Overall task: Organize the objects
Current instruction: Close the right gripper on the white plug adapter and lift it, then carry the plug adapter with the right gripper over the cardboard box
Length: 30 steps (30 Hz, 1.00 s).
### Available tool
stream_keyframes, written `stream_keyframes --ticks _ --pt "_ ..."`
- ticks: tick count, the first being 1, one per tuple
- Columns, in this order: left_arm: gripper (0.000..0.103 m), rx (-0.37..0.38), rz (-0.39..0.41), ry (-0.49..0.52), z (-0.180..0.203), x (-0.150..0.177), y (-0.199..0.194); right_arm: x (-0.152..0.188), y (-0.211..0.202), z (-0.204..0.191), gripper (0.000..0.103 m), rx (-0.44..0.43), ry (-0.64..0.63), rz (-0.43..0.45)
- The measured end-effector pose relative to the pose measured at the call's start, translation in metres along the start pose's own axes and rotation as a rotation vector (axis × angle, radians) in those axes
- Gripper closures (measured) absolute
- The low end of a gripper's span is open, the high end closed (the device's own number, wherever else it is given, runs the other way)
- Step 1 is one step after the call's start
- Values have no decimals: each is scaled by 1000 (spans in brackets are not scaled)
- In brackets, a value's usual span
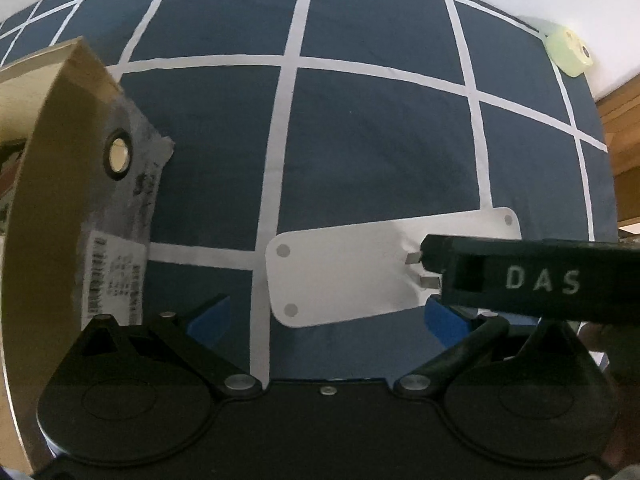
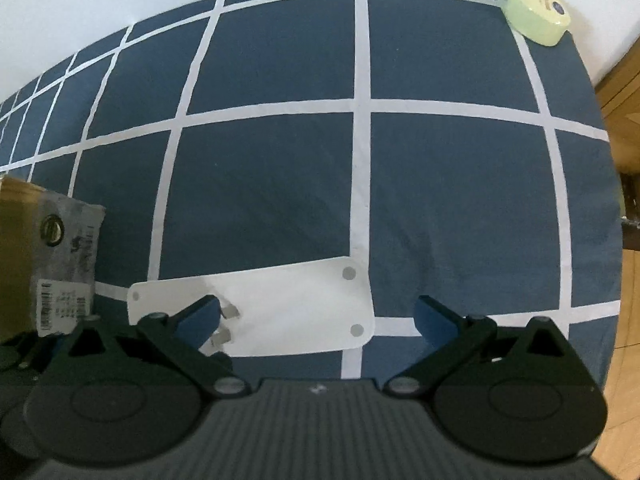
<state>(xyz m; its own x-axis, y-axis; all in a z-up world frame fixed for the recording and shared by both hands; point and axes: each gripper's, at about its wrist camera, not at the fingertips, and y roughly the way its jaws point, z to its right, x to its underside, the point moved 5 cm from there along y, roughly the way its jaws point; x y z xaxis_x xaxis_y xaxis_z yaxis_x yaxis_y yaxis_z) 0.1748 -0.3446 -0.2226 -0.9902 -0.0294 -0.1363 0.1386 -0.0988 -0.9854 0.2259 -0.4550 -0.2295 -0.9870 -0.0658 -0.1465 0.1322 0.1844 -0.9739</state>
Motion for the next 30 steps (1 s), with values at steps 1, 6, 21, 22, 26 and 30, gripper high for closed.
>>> stream_keyframes --ticks 1,6,21,22,26,30 --pt "0 2 -3 0 0 -1 2 0 2 0 3 -1 -6 -6" --pt "0 42 -7 -17 1 -7 7 -2 4 0 7 -20 -9 -6" --pt "6 73 -11 -20 1 -14 5 -2 -4 -10 23 -48 -10 -5" --pt "7 68 -10 -19 1 -14 4 -2 -4 -12 23 -50 -8 -5" --pt "7 49 0 -18 -1 -14 -2 0 -8 -15 23 -67 -11 1" --pt "7 36 17 -24 -2 -11 -14 2 -19 -20 23 -80 -17 17"
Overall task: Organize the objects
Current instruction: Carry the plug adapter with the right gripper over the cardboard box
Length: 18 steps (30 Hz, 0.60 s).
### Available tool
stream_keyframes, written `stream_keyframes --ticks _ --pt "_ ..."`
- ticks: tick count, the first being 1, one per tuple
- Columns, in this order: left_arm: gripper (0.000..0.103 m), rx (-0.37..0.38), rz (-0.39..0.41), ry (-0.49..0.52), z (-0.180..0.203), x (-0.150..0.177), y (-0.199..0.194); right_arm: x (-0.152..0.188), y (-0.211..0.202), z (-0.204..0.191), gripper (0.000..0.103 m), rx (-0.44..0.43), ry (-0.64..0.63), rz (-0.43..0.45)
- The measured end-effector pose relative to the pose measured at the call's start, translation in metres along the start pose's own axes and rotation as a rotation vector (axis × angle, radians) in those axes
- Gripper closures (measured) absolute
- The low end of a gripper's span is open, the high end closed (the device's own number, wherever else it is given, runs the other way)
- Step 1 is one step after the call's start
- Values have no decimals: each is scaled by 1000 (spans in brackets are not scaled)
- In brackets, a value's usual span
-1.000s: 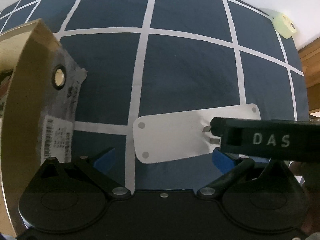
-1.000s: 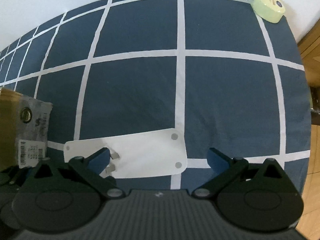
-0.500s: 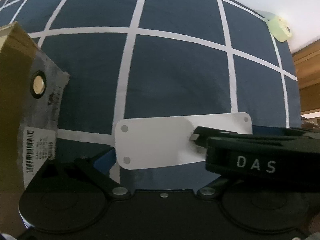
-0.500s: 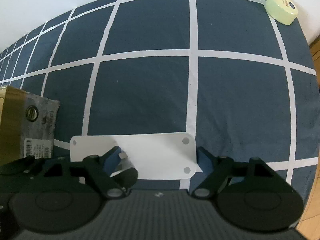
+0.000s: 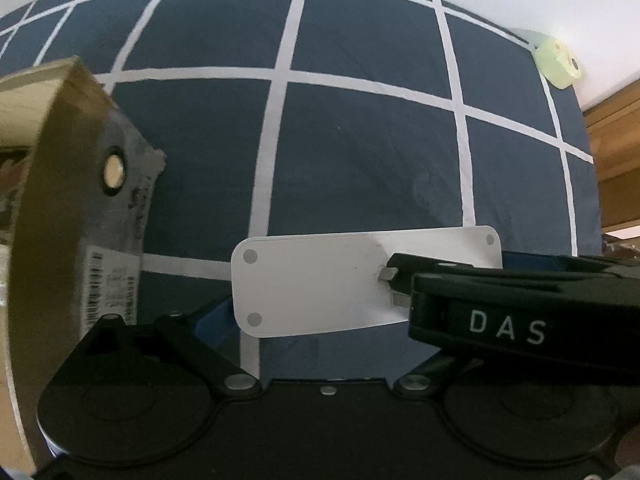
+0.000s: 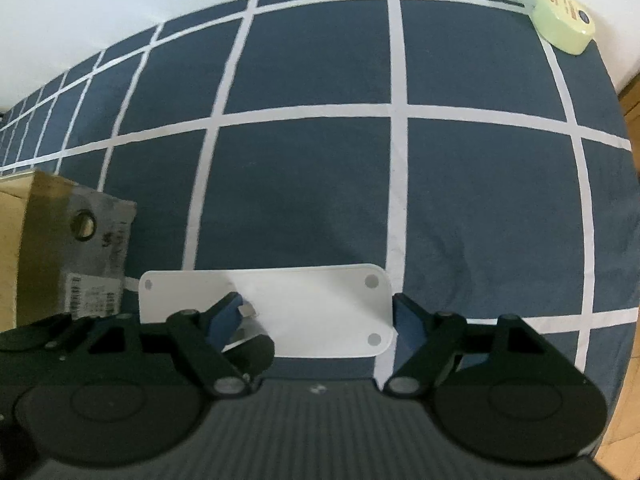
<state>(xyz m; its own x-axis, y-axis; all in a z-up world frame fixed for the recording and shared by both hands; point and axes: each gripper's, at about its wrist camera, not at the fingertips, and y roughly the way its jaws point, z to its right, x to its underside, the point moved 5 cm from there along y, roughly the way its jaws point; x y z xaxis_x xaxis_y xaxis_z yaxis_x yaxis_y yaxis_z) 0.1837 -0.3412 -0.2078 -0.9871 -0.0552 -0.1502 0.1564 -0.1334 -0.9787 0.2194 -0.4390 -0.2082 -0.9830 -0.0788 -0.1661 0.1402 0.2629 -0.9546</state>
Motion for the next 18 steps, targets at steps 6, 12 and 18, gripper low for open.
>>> stream_keyframes --ticks 6,12,18 --pt "7 -8 33 -4 -2 8 -26 8 -23 -10 23 -5 -8 30" --pt "7 -9 64 3 -2 21 -51 23 -46 -20 23 -3 -4 63" --pt "7 -6 98 11 -6 37 -75 41 -69 -35 23 1 -7 99"
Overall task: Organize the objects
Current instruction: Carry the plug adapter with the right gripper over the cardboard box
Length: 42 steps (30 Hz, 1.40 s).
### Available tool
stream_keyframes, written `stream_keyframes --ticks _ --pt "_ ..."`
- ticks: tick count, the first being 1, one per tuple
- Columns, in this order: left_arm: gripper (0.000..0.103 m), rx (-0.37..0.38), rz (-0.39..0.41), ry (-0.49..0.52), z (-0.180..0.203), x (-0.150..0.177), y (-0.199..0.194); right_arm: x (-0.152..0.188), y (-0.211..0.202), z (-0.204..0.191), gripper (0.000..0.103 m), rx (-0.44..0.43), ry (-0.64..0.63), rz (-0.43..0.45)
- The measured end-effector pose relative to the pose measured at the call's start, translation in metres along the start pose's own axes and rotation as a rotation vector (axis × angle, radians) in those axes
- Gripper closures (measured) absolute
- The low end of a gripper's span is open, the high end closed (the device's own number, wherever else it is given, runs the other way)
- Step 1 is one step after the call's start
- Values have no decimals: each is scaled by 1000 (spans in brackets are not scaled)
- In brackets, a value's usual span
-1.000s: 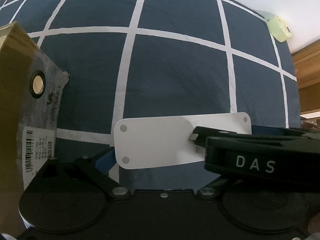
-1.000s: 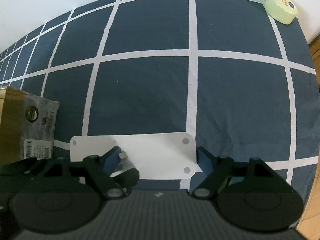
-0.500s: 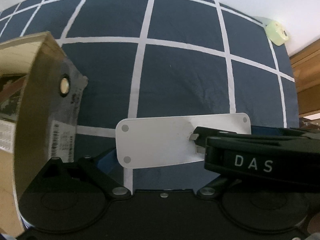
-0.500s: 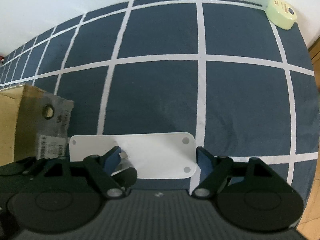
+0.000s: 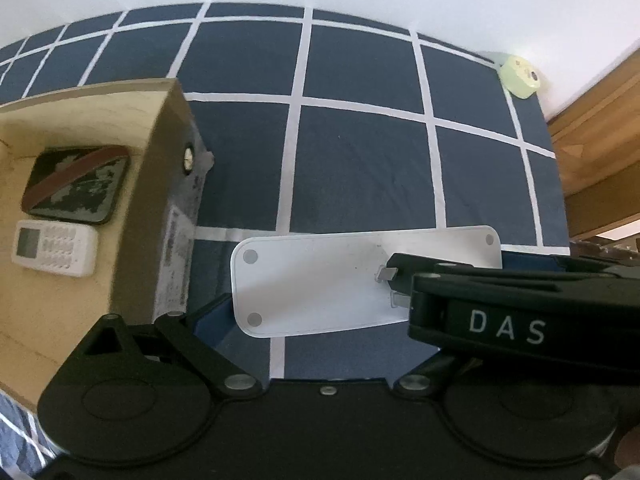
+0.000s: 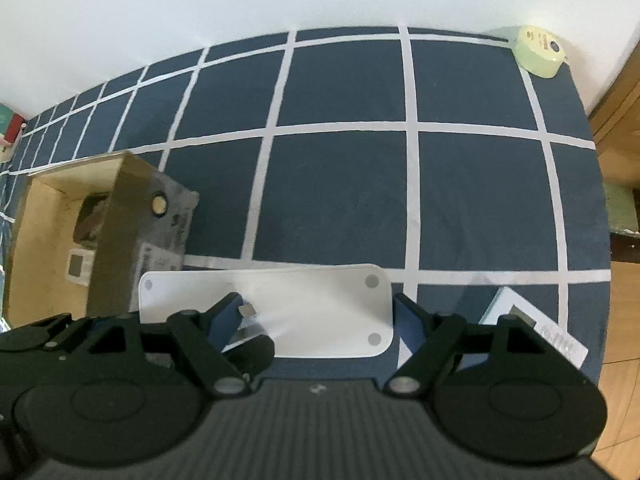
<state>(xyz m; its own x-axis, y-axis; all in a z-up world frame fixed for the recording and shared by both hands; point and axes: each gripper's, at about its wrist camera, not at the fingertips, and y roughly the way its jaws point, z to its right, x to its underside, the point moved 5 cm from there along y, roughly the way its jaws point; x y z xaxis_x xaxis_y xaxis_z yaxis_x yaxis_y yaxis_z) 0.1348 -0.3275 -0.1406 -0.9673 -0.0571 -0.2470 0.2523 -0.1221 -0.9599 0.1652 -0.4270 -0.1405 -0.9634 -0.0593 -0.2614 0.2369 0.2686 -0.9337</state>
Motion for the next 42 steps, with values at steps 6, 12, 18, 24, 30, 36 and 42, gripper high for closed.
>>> stream_keyframes --ticks 6,12,18,24,30,36,42 --pt "7 -1 35 9 -9 18 -28 20 -23 -21 23 -2 -3 35" --pt "7 -3 61 19 -29 33 -55 34 -40 -52 23 -3 -3 62" --pt "7 1 71 29 -58 39 -77 44 -50 -89 23 0 -1 77" --pt "7 10 74 65 -94 38 -93 48 -51 -130 23 6 29 95" --pt "7 13 72 101 -139 36 -106 52 -44 -178 23 8 61 108" --pt "7 22 59 131 -183 33 -108 54 -32 -218 23 16 89 107" --pt "7 31 46 147 -218 29 -106 52 -18 -251 23 25 106 99"
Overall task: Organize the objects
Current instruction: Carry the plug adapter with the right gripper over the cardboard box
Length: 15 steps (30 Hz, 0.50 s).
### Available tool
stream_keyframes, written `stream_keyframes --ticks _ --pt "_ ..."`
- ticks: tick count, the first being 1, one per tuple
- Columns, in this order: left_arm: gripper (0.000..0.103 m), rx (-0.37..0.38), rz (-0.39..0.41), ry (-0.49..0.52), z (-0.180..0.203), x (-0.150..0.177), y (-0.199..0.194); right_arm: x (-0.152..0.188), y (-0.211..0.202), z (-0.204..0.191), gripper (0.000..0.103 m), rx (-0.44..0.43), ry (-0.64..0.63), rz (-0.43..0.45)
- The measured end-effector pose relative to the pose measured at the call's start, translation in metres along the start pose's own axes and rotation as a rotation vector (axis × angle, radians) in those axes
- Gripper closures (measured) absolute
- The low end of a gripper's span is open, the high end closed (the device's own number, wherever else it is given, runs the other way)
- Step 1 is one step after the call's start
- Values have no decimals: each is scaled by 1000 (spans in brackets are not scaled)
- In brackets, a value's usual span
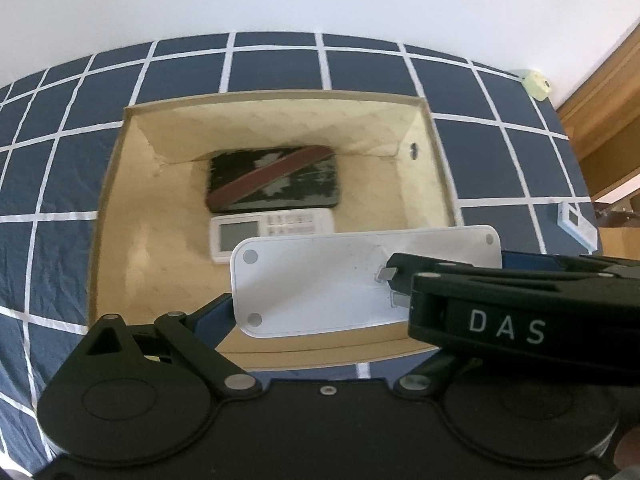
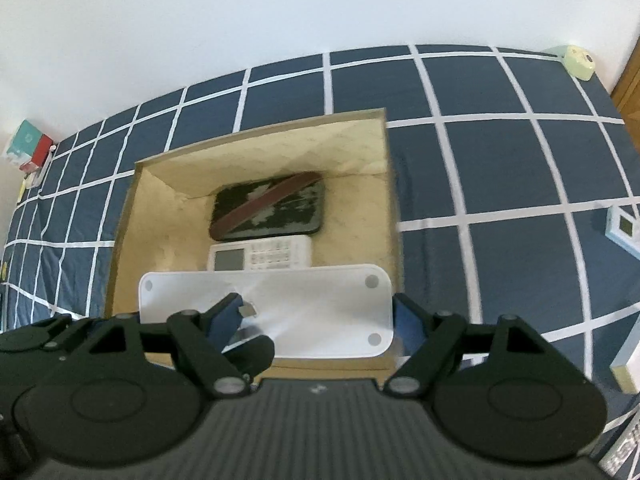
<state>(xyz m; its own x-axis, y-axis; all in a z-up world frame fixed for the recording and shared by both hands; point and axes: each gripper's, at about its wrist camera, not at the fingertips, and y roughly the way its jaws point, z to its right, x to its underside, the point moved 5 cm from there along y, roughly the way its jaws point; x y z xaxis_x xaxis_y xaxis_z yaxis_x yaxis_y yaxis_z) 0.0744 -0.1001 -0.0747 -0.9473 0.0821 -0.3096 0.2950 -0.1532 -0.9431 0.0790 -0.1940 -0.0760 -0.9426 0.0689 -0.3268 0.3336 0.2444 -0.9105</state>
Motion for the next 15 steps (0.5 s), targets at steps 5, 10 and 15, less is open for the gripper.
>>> stream_keyframes --ticks 5,10,15 --pt "7 7 -22 -5 -26 -3 7 -1 17 -20 23 6 2 -22" --pt "7 14 -58 -11 -48 -5 26 -1 43 -33 23 13 8 -59" --pt "8 26 -104 -22 -63 -4 51 0 71 -38 23 27 10 -104"
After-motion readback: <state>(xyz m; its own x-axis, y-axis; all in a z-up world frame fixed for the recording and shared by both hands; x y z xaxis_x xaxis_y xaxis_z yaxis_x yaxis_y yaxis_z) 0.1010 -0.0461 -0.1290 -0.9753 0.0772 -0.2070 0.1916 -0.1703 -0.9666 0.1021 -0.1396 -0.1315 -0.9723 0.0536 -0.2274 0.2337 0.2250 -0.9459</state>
